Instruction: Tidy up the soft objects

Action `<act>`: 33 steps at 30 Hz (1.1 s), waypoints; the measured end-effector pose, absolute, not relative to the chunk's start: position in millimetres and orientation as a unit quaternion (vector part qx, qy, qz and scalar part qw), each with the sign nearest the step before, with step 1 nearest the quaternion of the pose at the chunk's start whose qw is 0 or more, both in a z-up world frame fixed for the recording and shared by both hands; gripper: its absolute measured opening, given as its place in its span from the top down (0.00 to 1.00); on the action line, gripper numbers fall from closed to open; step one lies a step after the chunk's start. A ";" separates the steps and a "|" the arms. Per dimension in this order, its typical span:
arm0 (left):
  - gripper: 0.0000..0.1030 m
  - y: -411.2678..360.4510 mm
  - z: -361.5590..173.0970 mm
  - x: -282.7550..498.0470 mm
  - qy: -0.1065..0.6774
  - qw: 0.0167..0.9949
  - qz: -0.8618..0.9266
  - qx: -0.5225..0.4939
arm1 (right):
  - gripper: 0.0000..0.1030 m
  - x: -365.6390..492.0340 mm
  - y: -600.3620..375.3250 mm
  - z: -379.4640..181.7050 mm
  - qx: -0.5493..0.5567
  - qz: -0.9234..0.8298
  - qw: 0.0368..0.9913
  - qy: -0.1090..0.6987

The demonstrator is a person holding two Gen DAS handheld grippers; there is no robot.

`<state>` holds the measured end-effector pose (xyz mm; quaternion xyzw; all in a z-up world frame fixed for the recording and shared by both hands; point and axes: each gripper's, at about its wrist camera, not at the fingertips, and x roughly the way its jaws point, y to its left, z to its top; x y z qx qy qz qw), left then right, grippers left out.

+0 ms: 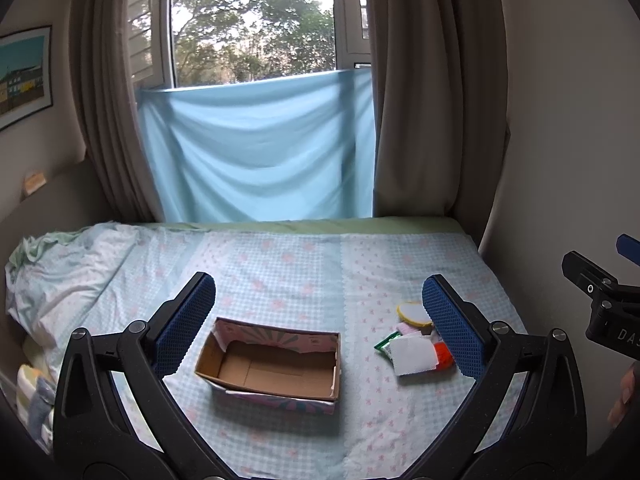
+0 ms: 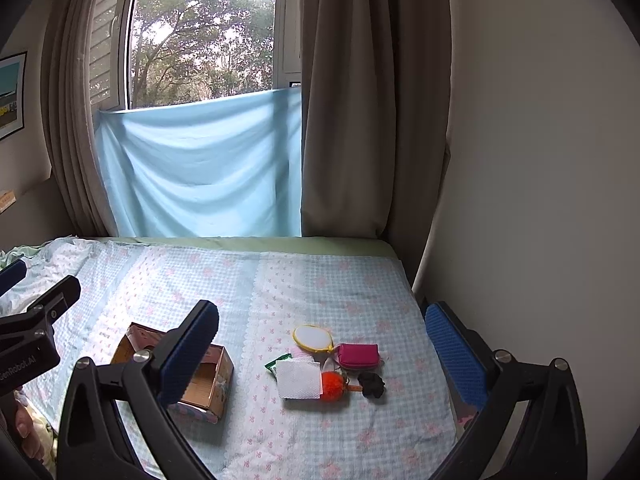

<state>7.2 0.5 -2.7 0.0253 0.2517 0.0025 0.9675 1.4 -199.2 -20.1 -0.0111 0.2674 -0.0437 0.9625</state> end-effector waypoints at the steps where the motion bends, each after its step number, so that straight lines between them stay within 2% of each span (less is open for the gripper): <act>1: 0.00 -0.1 -2.9 7.6 0.252 0.967 0.002 0.026 | 0.00 1.7 -199.0 -19.9 -0.011 -0.044 0.963 0.267; 33: 0.00 -2.6 -1.8 16.2 0.251 0.968 -0.015 0.026 | 0.00 6.0 -198.5 -17.5 -0.009 -0.048 0.963 0.265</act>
